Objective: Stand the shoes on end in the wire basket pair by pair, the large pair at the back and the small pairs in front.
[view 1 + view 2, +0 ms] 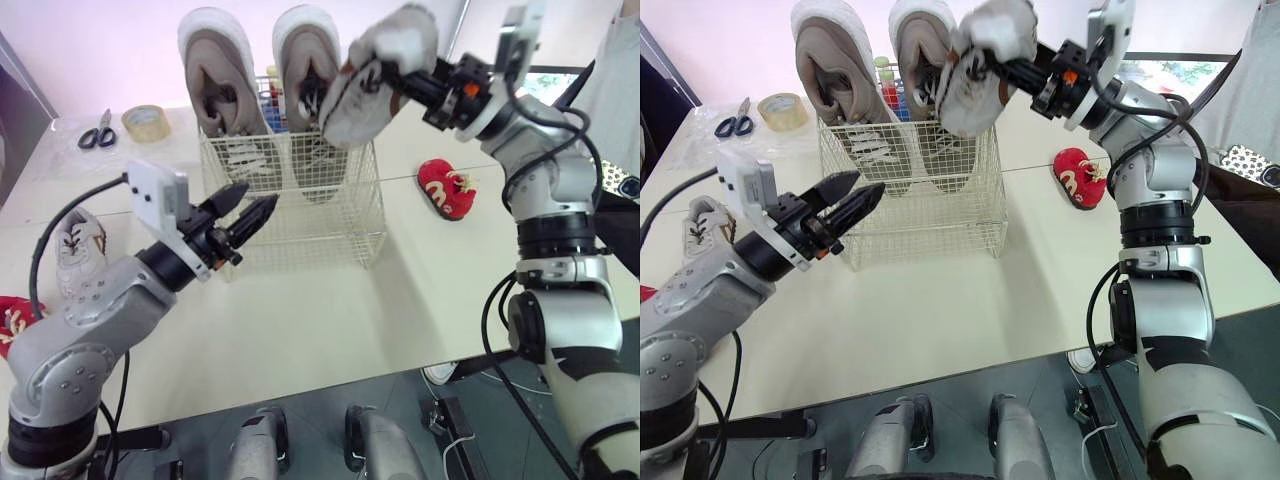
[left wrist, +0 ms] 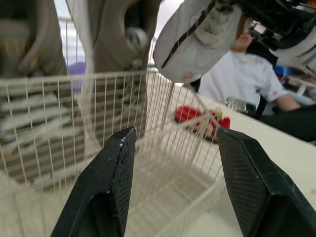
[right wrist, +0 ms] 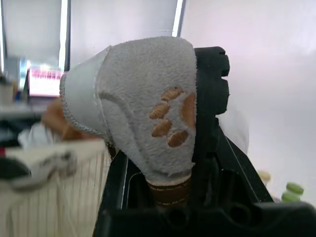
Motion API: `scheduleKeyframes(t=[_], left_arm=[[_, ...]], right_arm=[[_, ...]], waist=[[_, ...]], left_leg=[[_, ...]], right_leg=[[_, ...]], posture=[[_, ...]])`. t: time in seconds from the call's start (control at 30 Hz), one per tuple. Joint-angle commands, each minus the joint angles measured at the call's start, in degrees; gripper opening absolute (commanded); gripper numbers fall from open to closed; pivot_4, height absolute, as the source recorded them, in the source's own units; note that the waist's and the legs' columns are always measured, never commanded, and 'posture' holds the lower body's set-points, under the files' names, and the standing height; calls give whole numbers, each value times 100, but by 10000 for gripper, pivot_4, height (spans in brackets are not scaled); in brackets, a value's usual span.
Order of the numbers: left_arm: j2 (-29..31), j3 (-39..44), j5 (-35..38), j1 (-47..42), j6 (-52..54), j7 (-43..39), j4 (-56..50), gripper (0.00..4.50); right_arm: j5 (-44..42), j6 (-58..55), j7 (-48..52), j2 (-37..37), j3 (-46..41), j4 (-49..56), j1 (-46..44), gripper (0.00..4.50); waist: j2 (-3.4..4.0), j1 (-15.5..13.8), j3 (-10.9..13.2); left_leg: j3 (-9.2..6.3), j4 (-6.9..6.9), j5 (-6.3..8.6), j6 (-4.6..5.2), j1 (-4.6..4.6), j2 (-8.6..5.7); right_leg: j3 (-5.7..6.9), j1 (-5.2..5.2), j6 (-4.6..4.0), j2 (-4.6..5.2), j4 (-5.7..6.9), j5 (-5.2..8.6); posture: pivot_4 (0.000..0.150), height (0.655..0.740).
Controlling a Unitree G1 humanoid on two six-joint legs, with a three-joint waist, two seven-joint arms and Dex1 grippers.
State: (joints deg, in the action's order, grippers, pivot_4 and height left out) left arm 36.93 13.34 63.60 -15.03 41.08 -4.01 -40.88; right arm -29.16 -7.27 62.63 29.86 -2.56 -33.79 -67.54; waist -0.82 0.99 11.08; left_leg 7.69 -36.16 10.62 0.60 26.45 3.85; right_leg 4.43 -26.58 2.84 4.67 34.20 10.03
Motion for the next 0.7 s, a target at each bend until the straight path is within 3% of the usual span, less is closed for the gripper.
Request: scheduleKeyframes(t=[0.03, 0.17, 0.5, 0.7], left_arm=[[-98, 159, -323, 367, -255, -40, -200, 26047], [-369, 106, -482, 532, -418, -47, -158, 26047], [-1006, -362, -1056, 606, -592, -100, -100, 26047], [-1153, -363, -1196, 529, -568, -146, -37, 26691]], right_arm=[[578, 870, 622, 49, 140, -820, -548, 7150], [1010, 1446, 1021, -22, 276, -1493, -769, 7150], [1315, 1583, 1672, -253, 246, -2192, -1020, 7150], [1333, 1602, 1548, -296, 20, -2711, -1152, 36729]], waist=[[2, 12, 1], [2, -22, 2], [2, -16, 1], [2, -13, 1]], left_leg=[[3, 3, -2, 2, 0, 0], [4, 0, -2, -1, 2, -1], [2, -14, -2, -5, -1, -1], [-1, -8, -8, -10, -2, 0]], right_leg=[[0, -1, 1, 0, -1, 0], [0, -1, 1, 2, -1, 0], [1, 9, -4, 4, 3, -4], [1, 5, 2, 0, 10, -7]], posture=[[1500, 7400], [1500, 7400], [1500, 7400], [1500, 7400]])
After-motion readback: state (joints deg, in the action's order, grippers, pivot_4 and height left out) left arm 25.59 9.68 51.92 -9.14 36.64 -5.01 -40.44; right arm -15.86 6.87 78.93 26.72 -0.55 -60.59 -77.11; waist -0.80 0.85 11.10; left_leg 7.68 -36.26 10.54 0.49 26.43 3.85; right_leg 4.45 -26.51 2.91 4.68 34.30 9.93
